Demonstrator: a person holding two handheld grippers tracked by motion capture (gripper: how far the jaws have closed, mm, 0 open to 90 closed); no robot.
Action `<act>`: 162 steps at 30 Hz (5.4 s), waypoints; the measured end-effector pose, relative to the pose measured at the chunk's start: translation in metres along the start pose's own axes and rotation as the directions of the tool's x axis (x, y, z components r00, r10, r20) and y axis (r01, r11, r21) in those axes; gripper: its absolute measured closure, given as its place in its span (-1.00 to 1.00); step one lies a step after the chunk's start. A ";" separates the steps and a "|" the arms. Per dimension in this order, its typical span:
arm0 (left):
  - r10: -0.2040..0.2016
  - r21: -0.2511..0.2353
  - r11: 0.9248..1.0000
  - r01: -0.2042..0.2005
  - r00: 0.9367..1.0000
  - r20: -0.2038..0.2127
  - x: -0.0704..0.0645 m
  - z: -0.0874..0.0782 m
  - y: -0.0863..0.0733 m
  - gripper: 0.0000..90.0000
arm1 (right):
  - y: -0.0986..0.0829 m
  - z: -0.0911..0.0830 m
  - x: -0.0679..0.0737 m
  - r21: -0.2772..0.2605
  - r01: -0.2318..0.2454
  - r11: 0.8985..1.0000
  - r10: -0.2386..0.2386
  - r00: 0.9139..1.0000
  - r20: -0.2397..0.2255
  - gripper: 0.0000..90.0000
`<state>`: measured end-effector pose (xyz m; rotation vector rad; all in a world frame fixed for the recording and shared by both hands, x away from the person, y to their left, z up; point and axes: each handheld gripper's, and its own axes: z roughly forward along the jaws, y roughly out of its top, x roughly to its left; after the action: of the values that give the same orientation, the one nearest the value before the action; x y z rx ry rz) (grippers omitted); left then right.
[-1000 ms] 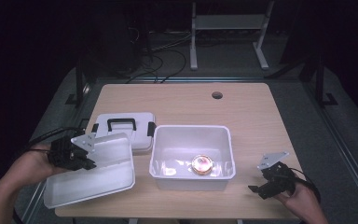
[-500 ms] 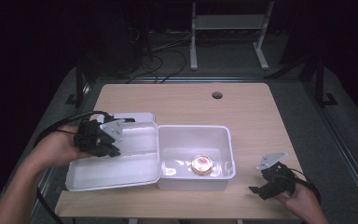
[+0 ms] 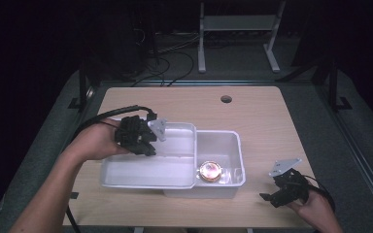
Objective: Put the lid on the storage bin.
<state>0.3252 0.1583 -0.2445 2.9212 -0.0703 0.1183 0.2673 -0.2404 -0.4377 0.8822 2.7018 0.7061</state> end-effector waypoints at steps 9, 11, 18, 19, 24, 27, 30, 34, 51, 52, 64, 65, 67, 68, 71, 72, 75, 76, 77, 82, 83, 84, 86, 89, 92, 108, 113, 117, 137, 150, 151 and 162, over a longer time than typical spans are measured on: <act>0.014 -0.031 0.999 -0.013 0.999 0.041 0.019 0.016 0.037 0.98 | -0.001 -0.004 0.000 -0.017 -0.008 1.000 0.008 1.000 -0.003 -0.62; 0.020 -0.029 0.999 -0.018 0.999 0.049 0.022 0.021 0.045 0.98 | -0.001 -0.004 -0.001 -0.017 -0.009 1.000 0.009 1.000 -0.005 -0.62; 0.035 -0.019 0.999 -0.034 0.996 0.083 0.033 0.039 0.073 0.98 | 0.000 -0.004 -0.001 -0.022 -0.006 1.000 0.006 1.000 -0.012 -0.62; 0.033 -0.021 0.999 -0.031 0.996 0.088 0.034 0.041 0.076 0.98 | 0.000 -0.005 -0.001 -0.022 -0.008 1.000 0.008 1.000 -0.012 -0.62; 0.030 -0.029 0.999 -0.027 0.994 0.109 0.038 0.051 0.086 0.98 | -0.002 -0.007 -0.003 -0.030 -0.012 0.999 0.012 1.000 -0.008 -0.62; 0.021 -0.033 0.999 -0.017 0.992 0.122 0.040 0.057 0.092 0.98 | -0.002 -0.007 -0.003 -0.031 -0.012 0.999 0.012 1.000 -0.010 -0.62; 0.020 -0.027 0.999 -0.017 0.991 0.132 0.041 0.062 0.097 0.98 | -0.002 -0.006 -0.003 -0.030 -0.009 1.000 0.008 1.000 -0.012 -0.62; 0.017 -0.020 1.000 -0.014 0.990 0.142 0.042 0.069 0.102 0.98 | -0.002 -0.007 -0.003 -0.034 -0.011 0.999 0.011 1.000 -0.011 -0.62; -0.003 -0.016 1.000 0.006 0.988 0.157 0.047 0.079 0.106 0.98 | -0.002 -0.008 -0.003 -0.036 -0.006 0.999 0.006 1.000 -0.010 -0.62; -0.003 -0.015 1.000 0.005 0.988 0.156 0.048 0.079 0.106 0.98 | -0.002 -0.008 -0.003 -0.036 -0.006 0.999 0.005 1.000 -0.009 -0.62; -0.026 0.008 1.000 0.025 0.987 0.161 0.050 0.082 0.100 0.98 | -0.001 -0.008 -0.002 -0.036 0.002 0.999 -0.002 1.000 -0.011 -0.62; -0.028 -0.002 1.000 0.028 0.986 0.162 0.050 0.083 0.099 0.98 | -0.001 -0.008 -0.002 -0.036 0.002 0.999 -0.002 1.000 -0.012 -0.62; -0.034 -0.018 0.999 0.037 0.985 0.168 0.051 0.084 0.096 0.98 | -0.001 -0.008 -0.002 -0.035 0.001 0.999 -0.001 1.000 -0.012 -0.62; -0.036 -0.020 0.999 0.040 0.985 0.171 0.051 0.086 0.096 0.98 | 0.000 -0.007 -0.002 -0.033 0.002 0.999 -0.002 1.000 -0.013 -0.62; -0.025 -0.011 1.000 0.028 0.985 0.172 0.051 0.088 0.097 0.98 | 0.000 -0.007 -0.001 -0.032 0.002 1.000 -0.002 1.000 -0.014 -0.62; -0.027 -0.009 1.000 0.029 0.985 0.172 0.051 0.089 0.097 0.98 | 0.000 -0.007 -0.001 -0.032 0.002 0.999 -0.002 1.000 -0.014 -0.62; -0.028 -0.012 0.999 0.031 0.984 0.174 0.051 0.090 0.096 0.97 | 0.000 -0.007 -0.002 -0.033 0.002 0.999 -0.002 1.000 -0.013 -0.62; -0.034 -0.011 0.999 0.036 0.984 0.174 0.051 0.090 0.096 0.91 | 0.000 -0.007 -0.001 -0.033 0.002 0.999 -0.003 1.000 -0.013 -0.62; -0.031 -0.012 0.999 0.034 0.984 0.174 0.051 0.089 0.096 0.86 | 0.000 -0.007 -0.001 -0.033 0.004 0.999 -0.004 1.000 -0.014 -0.62; -0.041 -0.028 0.999 0.046 0.986 0.160 0.052 0.082 0.089 0.72 | 0.000 -0.006 0.000 -0.029 0.002 1.000 -0.003 1.000 -0.015 -0.63; -0.044 -0.030 0.998 0.050 0.987 0.158 0.052 0.081 0.086 0.71 | 0.000 -0.006 0.000 -0.029 0.003 1.000 -0.003 1.000 -0.015 -0.63; -0.041 -0.031 0.998 0.047 0.987 0.154 0.052 0.079 0.083 0.70 | 0.000 -0.006 0.000 -0.028 0.002 1.000 -0.002 1.000 -0.014 -0.63; -0.044 -0.036 0.998 0.050 0.988 0.147 0.052 0.076 0.078 0.68 | 0.000 -0.007 -0.001 -0.027 0.003 1.000 -0.003 1.000 -0.012 -0.63; -0.045 -0.044 0.998 0.051 0.990 0.133 0.053 0.070 0.070 0.63 | 0.000 -0.007 -0.001 -0.030 0.002 1.000 -0.003 1.000 -0.013 -0.63; -0.051 -0.061 0.996 0.058 0.991 0.124 0.053 0.064 0.062 0.62 | 0.000 -0.008 0.000 -0.028 0.004 1.000 -0.004 1.000 -0.008 -0.63; -0.122 -0.153 0.980 0.130 0.991 0.061 0.058 0.035 0.011 0.41 | 0.001 -0.007 -0.001 -0.025 -0.004 1.000 0.004 1.000 -0.007 -0.64; -0.153 -0.172 0.972 0.160 0.987 0.054 0.059 0.032 -0.010 0.39 | 0.002 -0.006 -0.001 -0.024 -0.006 1.000 0.006 1.000 -0.011 -0.64; -0.163 -0.202 0.965 0.168 0.986 0.037 0.060 0.024 -0.023 0.39 | 0.003 -0.004 -0.001 -0.019 -0.002 1.000 0.002 1.000 -0.013 -0.64; -0.302 -0.234 0.926 0.296 0.953 0.010 0.077 0.027 -0.111 0.30 | 0.004 -0.002 0.000 -0.019 -0.013 1.000 0.013 1.000 -0.022 -0.64; -0.356 -0.225 0.911 0.346 0.934 -0.003 0.106 0.039 -0.150 0.20 | 0.006 -0.001 0.002 -0.005 -0.008 1.000 0.008 1.000 -0.016 -0.65; -0.356 -0.224 0.911 0.346 0.934 -0.005 0.107 0.041 -0.152 0.18 | 0.006 -0.001 0.003 -0.006 -0.011 1.000 0.011 1.000 -0.016 -0.65; -0.404 -0.196 0.896 0.398 0.915 0.006 0.141 0.075 -0.173 0.19 | 0.002 -0.003 0.001 -0.007 -0.026 1.000 0.026 1.000 -0.017 -0.65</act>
<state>0.4814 0.3053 -0.3426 2.6704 0.4982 0.0885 0.2665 -0.2389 -0.4344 0.9155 2.7055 0.7316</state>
